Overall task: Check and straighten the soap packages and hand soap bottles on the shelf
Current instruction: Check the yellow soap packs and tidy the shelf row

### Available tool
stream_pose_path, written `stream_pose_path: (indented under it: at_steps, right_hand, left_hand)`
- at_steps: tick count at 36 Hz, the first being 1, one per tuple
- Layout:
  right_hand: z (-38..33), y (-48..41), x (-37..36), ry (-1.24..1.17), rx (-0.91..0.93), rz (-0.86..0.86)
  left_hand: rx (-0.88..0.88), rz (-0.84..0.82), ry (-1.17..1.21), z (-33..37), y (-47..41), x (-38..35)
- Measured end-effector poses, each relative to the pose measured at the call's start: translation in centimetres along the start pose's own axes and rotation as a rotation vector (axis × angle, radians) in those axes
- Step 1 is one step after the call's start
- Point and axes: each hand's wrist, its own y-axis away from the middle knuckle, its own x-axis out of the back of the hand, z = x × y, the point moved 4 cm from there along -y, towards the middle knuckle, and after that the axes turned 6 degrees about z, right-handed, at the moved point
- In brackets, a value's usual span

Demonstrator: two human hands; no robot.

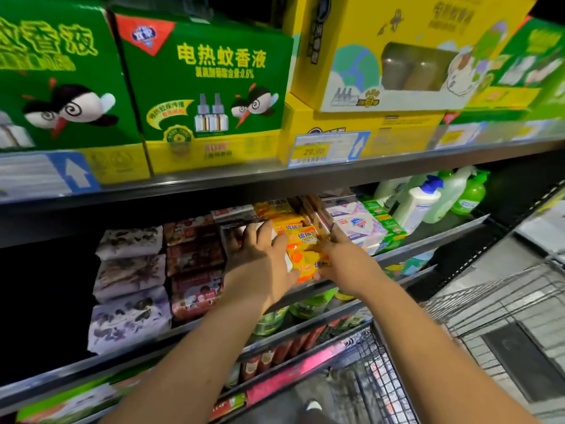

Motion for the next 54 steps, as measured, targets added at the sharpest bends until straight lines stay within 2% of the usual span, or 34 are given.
stream_pose_path:
  at_steps: [4, 9, 11, 13, 15, 18, 20, 22, 24, 27, 29, 32, 35, 38, 42, 45, 48, 50, 51, 54]
  right_hand:
    - [0.2, 0.5, 0.5, -0.065, 0.025, 0.067]
    - [-0.2, 1.3, 1.9, 0.025, 0.31, 0.314]
    - [0.4, 1.0, 2.6, -0.049, 0.344, 0.391]
    - [1.0, 0.6, 3.6, -0.231, 0.333, 0.406]
    - [1.1, 0.3, 4.5, -0.513, 0.24, 0.347]
    - [0.9, 0.0, 4.4, -0.918, 0.089, 0.201]
    - [0.9, -0.1, 4.1, -1.108, 0.043, 0.119]
    - [1.0, 0.0, 3.8, -1.266, 0.019, 0.041]
    - [1.1, -0.1, 3.6, -1.346, 0.009, -0.043]
    - [1.0, -0.2, 3.4, -1.41, 0.0, -0.128]
    - [1.2, -0.4, 3.4, -1.463, -0.048, -0.103]
    - [1.1, -0.2, 3.6, -1.541, -0.089, -0.071]
    - [1.0, 0.2, 3.6, -1.658, -0.105, -0.117]
    - [0.9, 1.0, 3.7, -1.693, -0.06, -0.148]
    - [0.7, 1.8, 4.2, -1.38, -0.071, 0.044]
    - [0.1, 2.5, 4.6, -1.494, -0.099, 0.104]
    - [-0.3, 3.1, 4.6, -1.643, -0.175, 0.13]
    - [-0.4, 3.7, 4.5, -1.701, -0.24, 0.125]
    - [-0.4, 4.0, 4.4, -1.723, -0.274, 0.104]
    - [-0.7, 4.8, 4.2, -1.756, -0.35, 0.035]
  left_hand:
    - [-0.002, -0.007, -0.001, 0.0, 0.3, 0.4]
    - [-0.007, -0.047, -0.034, 0.1, 0.1, 1.0]
    - [-0.035, -0.042, -0.067, 0.0, 0.2, 1.3]
    - [-0.038, -0.067, -0.074, -0.1, 0.2, 1.4]
    - [-0.014, -0.122, -0.021, -0.2, 0.0, 1.3]
    - [0.043, -0.242, 0.281, 0.0, -0.3, 1.6]
    - [0.0, -0.193, 0.373, 0.4, -0.3, 2.5]
    - [-0.098, -0.102, 0.365, 0.8, -0.3, 3.5]
    - [-0.193, -0.035, 0.374, 0.9, -0.2, 3.8]
    - [-0.271, 0.071, 0.561, 0.7, -0.3, 3.5]
    - [-0.257, 0.116, 0.636, 0.4, -0.5, 3.4]
    - [-0.272, 0.142, 0.586, 0.7, -1.0, 3.9]
    - [-0.176, 0.093, 0.638, 0.8, -1.2, 3.8]
    - [0.056, 0.039, 0.731, 0.3, -0.9, 3.0]
    - [0.256, 0.05, 0.883, 0.2, -0.3, 3.2]
    - [0.281, 0.07, 0.971, 0.9, -0.2, 3.6]
    - [0.237, 0.087, 1.139, 1.7, 0.1, 4.3]
    - [0.118, -0.002, 1.273, 2.1, 0.5, 4.4]
    - [0.039, -0.056, 1.268, 2.2, 0.8, 4.7]
    - [-0.28, -0.026, 0.874, 1.8, 1.2, 4.9]
